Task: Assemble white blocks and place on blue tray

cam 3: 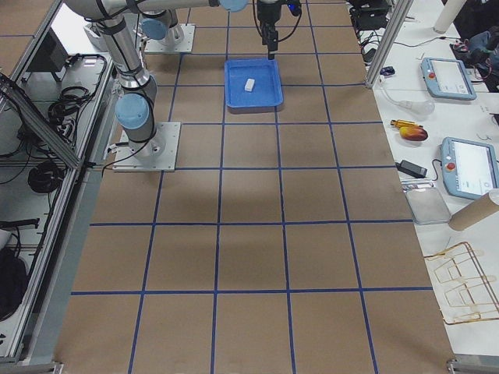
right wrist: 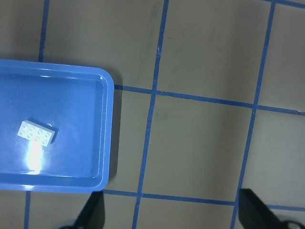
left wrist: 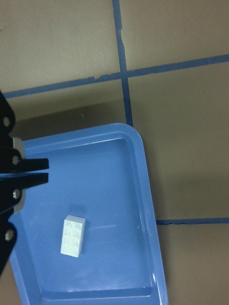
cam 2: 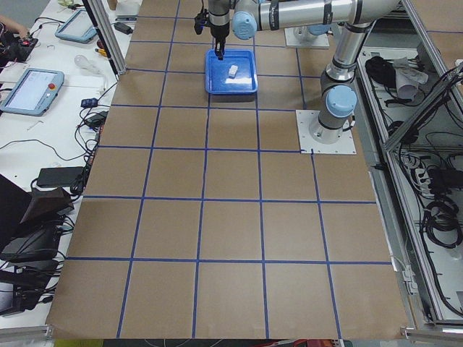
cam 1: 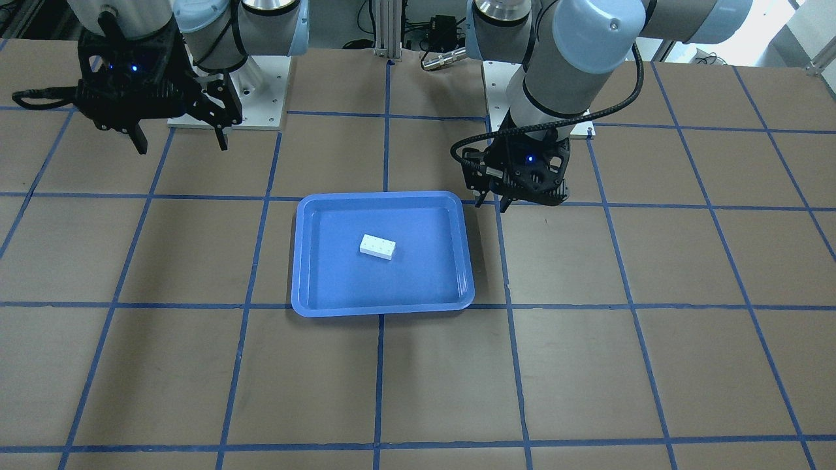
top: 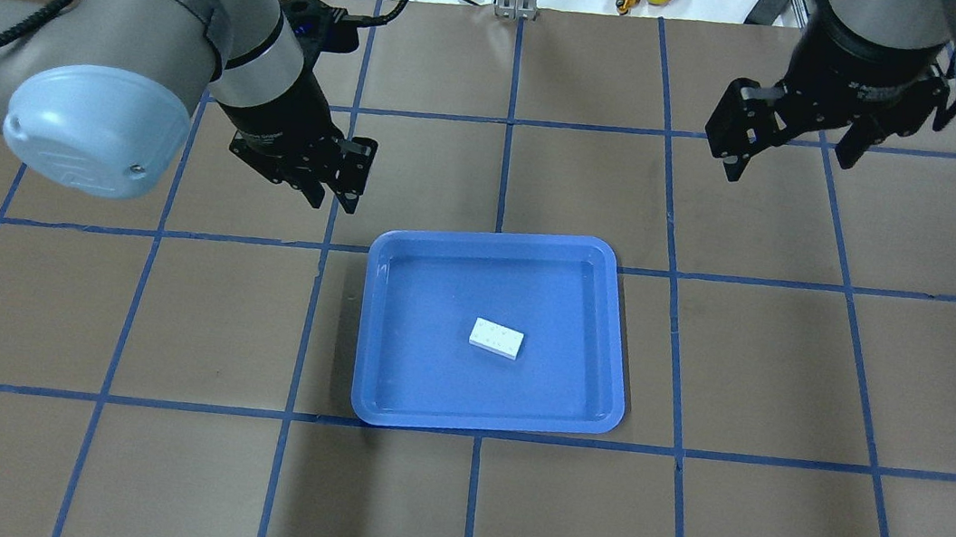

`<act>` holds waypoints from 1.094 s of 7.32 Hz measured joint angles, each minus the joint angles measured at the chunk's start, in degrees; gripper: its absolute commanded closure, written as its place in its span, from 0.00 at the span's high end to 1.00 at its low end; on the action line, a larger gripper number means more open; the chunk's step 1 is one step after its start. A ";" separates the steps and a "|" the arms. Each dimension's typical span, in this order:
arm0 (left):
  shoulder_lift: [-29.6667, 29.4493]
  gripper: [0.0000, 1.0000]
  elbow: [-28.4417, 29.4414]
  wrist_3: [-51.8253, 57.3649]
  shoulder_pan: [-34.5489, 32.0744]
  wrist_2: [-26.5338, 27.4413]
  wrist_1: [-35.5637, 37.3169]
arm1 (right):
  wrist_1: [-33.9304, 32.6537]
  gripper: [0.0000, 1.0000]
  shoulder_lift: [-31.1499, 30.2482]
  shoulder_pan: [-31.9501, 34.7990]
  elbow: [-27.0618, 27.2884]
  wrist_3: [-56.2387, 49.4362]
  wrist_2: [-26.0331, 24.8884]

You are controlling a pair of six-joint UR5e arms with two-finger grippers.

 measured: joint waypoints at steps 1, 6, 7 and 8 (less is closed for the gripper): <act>2.24 1.00 1.64 0.22 0.97 0.24 -3.93 | -2.46 1.00 -2.03 -0.02 2.60 1.97 1.49; 3.41 1.00 11.43 0.26 8.75 0.97 -8.87 | -4.51 1.00 -1.53 -0.10 3.62 5.31 4.21; 3.36 1.00 12.13 0.27 8.80 2.88 -8.85 | -4.65 1.00 -1.40 -0.07 3.64 5.55 4.12; 3.45 1.00 12.40 0.27 8.80 4.25 -8.72 | -4.75 1.00 -1.39 -0.04 3.66 5.64 3.90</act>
